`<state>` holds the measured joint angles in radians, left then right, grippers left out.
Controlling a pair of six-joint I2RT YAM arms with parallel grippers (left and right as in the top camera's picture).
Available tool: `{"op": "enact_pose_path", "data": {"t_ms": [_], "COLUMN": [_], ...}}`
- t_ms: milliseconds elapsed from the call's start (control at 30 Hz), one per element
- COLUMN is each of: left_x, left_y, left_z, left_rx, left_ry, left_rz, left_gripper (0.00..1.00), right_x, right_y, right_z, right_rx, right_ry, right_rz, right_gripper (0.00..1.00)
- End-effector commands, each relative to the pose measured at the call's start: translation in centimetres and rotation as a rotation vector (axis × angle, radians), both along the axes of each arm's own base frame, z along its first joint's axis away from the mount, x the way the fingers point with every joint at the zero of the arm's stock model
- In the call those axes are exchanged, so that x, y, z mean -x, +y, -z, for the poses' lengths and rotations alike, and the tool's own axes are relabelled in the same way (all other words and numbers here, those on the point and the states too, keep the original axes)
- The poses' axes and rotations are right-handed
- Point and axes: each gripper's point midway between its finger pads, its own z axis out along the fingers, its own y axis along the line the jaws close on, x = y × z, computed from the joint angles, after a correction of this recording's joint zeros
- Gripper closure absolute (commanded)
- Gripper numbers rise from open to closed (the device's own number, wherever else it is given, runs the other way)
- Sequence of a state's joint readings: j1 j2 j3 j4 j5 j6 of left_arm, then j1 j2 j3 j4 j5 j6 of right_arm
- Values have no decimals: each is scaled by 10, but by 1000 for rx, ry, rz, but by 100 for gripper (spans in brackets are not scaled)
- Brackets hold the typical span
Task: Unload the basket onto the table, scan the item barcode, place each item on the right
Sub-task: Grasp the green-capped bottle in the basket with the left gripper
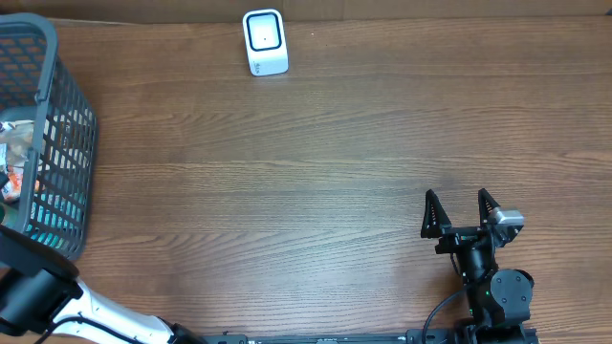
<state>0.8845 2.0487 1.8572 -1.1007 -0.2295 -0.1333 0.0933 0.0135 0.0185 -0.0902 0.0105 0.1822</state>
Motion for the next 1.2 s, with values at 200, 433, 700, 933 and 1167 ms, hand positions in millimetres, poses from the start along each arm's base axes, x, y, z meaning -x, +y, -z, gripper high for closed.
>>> {"op": "enact_pose_path", "data": {"t_ms": [200, 433, 700, 933, 1167], "left_x": [3, 1, -2, -6, -8], "left_y": [5, 8, 10, 7, 4], "left_z": [41, 48, 48, 49, 50], "left_rx": [54, 54, 47, 64, 83], "left_ry": [73, 69, 52, 26, 15], "left_rz": [20, 17, -6, -7, -2], "left_gripper": [6, 12, 19, 35, 43], "right_x": [0, 0, 0, 0, 0], "right_y": [0, 0, 0, 0, 0], "right_z": [1, 1, 1, 1, 1], "right_rx": [7, 7, 7, 7, 7], "right_ry": [-8, -8, -8, -8, -8], "right_rz": [-1, -1, -1, -1, -1], "right_gripper": [0, 0, 0, 0, 0]}}
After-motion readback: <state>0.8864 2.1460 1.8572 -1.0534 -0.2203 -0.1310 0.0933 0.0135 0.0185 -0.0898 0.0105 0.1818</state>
